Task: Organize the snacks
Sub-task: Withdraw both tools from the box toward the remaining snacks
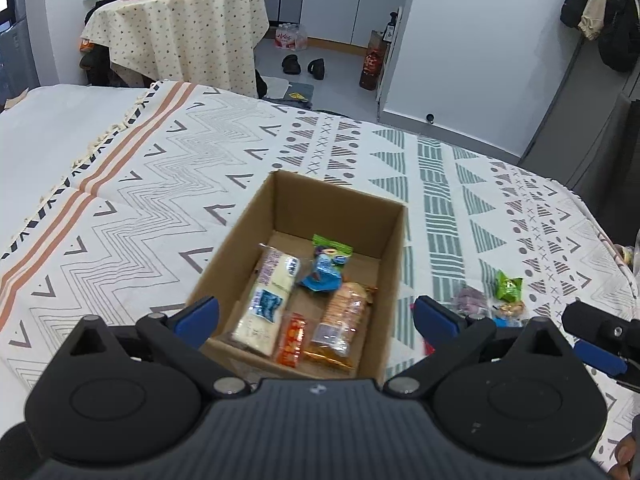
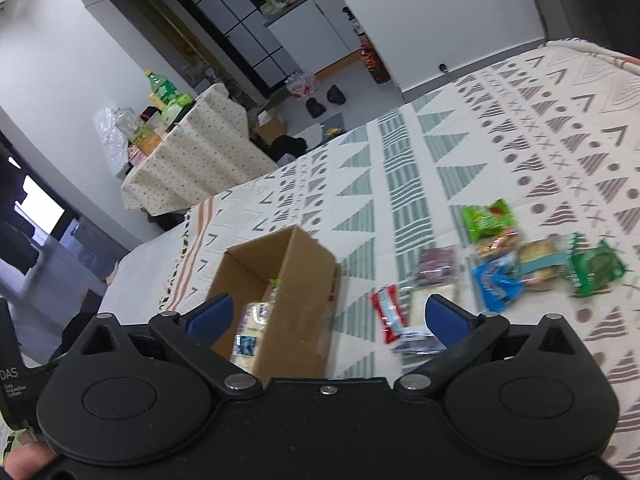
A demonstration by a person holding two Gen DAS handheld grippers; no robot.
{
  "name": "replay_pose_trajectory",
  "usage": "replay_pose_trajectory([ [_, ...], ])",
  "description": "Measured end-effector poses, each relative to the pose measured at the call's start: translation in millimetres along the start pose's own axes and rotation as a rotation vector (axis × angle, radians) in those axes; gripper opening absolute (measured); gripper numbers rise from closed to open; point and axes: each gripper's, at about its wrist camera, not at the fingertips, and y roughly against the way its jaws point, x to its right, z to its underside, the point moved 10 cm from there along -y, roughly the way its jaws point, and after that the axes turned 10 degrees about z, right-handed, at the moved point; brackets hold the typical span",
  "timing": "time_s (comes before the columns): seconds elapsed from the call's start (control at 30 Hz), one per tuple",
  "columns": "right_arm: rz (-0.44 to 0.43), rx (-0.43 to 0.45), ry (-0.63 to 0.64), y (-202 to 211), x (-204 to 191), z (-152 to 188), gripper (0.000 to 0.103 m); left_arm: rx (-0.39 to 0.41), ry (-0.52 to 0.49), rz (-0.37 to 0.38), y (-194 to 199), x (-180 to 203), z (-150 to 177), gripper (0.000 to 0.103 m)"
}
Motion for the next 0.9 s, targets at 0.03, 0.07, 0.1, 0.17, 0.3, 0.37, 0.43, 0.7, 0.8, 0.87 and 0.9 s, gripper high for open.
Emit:
replay_pose_trajectory([
  [0.03, 0.009, 0.004, -0.003, 3, 5, -1, 0.103, 0.000, -0.003, 0.000, 1, 4, 1, 0.103],
  [0.07, 0.019, 0.008, -0.011, 5, 11, -3, 0.103, -0.006, -0.011, -0.005, 2, 8, 2, 0.103],
  [0.1, 0.024, 0.011, -0.019, 8, 15, -5, 0.103, -0.016, -0.027, -0.019, 3, 12, 3, 0.103],
  [0.17, 0.027, 0.020, -0.039, 14, 26, -10, 0.103, -0.040, -0.063, -0.048, 5, 19, 7, 0.103],
  [0.3, 0.034, 0.030, -0.040, 23, 42, -15, 0.103, -0.092, -0.043, -0.072, 9, 30, 13, 0.103],
  [0.37, 0.030, 0.022, -0.038, 24, 51, -17, 0.103, -0.105, -0.009, -0.083, 13, 34, 17, 0.103],
  [0.43, 0.040, 0.008, -0.051, 24, 62, -17, 0.103, -0.110, 0.002, -0.076, 17, 43, 19, 0.103],
  [0.7, 0.062, -0.009, -0.078, 29, 98, -8, 0.103, -0.083, 0.020, -0.089, 28, 79, 27, 0.103],
  [0.8, 0.071, -0.028, -0.106, 27, 116, -4, 0.103, -0.050, 0.040, -0.108, 30, 94, 31, 0.103],
  [0.87, 0.085, -0.041, -0.146, 24, 129, -2, 0.103, -0.063, 0.050, -0.091, 26, 107, 36, 0.103],
  [0.9, 0.087, -0.043, -0.163, 24, 133, -2, 0.103, -0.070, 0.052, -0.084, 23, 113, 39, 0.103],
])
